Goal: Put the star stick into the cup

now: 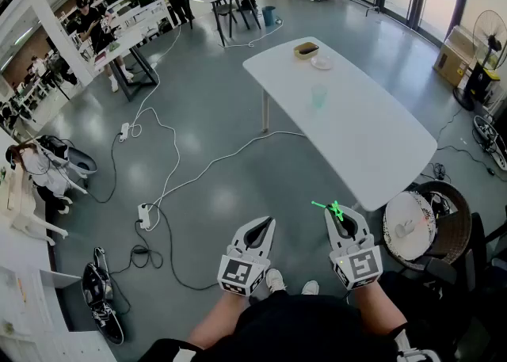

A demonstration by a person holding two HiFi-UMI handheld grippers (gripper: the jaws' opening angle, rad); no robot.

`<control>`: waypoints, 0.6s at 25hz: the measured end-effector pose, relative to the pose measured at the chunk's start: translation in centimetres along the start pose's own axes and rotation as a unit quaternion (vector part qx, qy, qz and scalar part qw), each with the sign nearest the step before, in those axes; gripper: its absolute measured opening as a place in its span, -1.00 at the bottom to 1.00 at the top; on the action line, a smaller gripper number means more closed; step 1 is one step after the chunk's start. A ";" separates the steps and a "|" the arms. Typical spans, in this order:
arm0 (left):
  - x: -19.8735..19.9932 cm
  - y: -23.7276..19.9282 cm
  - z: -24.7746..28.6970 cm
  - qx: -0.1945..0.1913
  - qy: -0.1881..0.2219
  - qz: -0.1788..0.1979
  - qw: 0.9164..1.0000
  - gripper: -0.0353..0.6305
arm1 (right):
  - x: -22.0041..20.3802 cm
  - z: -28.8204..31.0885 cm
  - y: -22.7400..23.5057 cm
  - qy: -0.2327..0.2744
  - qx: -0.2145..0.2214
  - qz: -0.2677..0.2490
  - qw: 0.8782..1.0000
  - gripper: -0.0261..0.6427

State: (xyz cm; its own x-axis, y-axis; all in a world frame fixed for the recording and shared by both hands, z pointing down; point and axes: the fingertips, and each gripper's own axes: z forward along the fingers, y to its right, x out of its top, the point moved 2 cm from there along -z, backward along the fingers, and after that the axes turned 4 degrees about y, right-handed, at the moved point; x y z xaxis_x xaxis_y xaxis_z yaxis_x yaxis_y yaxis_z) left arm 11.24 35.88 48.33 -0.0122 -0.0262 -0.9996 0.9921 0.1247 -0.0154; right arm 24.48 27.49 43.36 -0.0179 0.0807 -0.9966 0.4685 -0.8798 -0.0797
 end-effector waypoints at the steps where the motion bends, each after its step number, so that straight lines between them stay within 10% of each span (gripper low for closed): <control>1: 0.1 -0.1 -0.2 0.000 0.001 0.000 1.000 -0.86 | 0.2 0.1 -0.2 0.000 0.000 -0.001 1.000 -0.87; 15: 0.2 -2.2 -1.5 -0.003 0.006 0.002 1.000 -0.86 | 1.0 2.2 -1.1 0.015 -0.023 0.027 0.999 -0.87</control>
State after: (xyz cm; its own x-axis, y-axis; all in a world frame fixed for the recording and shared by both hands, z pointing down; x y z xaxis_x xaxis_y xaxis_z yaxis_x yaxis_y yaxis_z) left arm 8.83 37.07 48.15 -0.0087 -0.0145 -0.9999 0.9914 0.1305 -0.0105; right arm 22.03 27.46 42.43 0.0336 0.0488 -0.9982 0.5079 -0.8611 -0.0250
